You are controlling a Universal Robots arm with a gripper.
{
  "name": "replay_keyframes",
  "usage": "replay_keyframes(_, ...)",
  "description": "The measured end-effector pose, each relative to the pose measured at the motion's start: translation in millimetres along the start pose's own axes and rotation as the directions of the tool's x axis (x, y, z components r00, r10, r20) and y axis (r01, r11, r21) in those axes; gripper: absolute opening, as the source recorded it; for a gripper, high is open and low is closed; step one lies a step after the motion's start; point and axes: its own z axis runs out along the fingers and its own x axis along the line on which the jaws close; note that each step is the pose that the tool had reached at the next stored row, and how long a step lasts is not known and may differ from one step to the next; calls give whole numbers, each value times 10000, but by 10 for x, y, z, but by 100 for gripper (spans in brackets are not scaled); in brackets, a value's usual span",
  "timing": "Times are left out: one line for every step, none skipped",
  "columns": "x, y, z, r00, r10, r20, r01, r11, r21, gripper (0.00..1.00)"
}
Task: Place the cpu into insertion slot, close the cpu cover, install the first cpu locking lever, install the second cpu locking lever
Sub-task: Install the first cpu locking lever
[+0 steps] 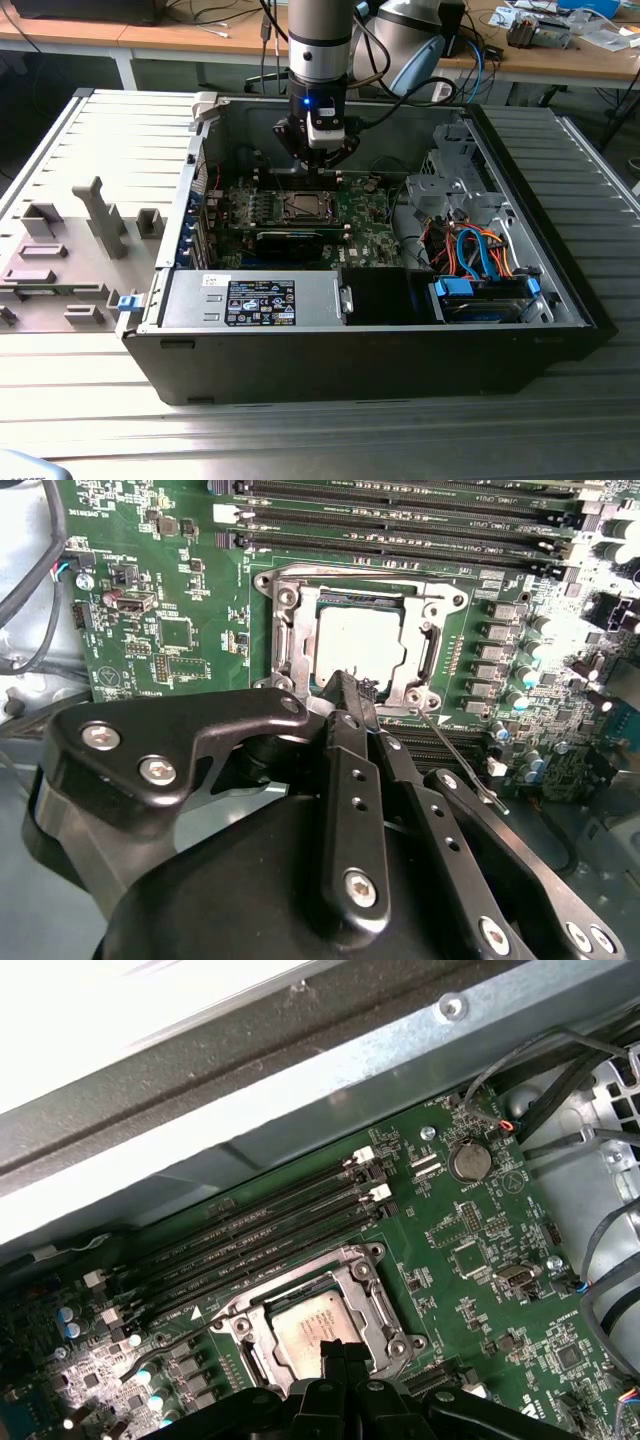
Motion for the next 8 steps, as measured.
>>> replay_keyframes(0,0,0,10000,-12,0,12,10000,-1,11)
replay_keyframes(0,0,0,10000,-21,1,21,10000,-1,11)
replay_keyframes(0,0,0,10000,-29,0,29,10000,-1,11)
replay_keyframes(0,0,0,10000,-40,1,40,10000,-2,11)
replay_keyframes(0,0,0,10000,-48,1,48,10000,-2,11)
replay_keyframes(0,0,0,9999,-113,1,113,9999,-4,11)
replay_keyframes(0,0,0,9998,-189,2,189,9998,-7,11)
replay_keyframes(0,0,0,9998,-219,2,219,9998,-8,11)
